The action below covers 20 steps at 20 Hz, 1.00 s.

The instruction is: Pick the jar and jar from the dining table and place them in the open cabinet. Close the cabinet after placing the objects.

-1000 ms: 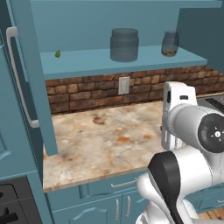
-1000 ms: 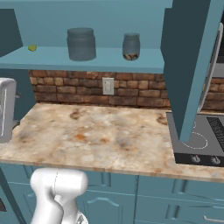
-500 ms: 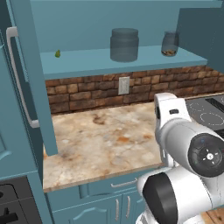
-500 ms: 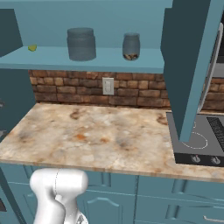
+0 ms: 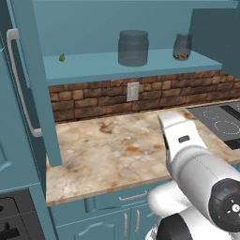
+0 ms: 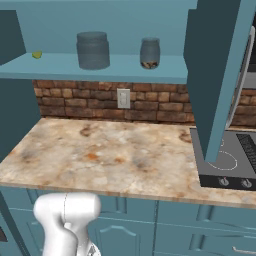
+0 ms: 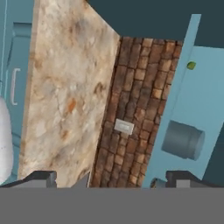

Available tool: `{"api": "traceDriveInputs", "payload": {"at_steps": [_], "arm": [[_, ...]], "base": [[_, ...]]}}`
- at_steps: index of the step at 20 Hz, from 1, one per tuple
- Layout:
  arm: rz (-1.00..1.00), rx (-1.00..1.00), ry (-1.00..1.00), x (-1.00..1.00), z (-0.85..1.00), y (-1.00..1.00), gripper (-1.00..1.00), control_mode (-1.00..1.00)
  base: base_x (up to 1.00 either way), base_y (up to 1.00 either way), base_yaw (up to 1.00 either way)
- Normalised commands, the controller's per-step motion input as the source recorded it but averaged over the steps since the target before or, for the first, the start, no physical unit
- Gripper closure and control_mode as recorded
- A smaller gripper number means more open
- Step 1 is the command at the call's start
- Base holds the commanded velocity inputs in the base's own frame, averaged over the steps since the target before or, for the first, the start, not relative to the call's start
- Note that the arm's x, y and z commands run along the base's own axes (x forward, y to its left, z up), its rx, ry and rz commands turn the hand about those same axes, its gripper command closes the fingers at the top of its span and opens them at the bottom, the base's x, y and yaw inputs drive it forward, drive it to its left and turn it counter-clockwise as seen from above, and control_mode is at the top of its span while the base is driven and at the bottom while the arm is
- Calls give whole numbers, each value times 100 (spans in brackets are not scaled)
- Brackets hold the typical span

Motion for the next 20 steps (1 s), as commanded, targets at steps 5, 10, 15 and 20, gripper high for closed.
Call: {"api": "traceDriveInputs", "payload": {"at_steps": [5, 10, 15, 20], "arm": [[6, -9, -1, 0, -23, 2, -100, -100], [10, -13, -6, 0, -46, 7, -100, -100], [12, -15, -3, 0, -37, 22, -100, -100], [12, -15, -3, 0, -31, 25, -100, -100]], "base": [[0, 0, 0], [0, 0, 0], [0, 0, 0], [0, 0, 0]]}}
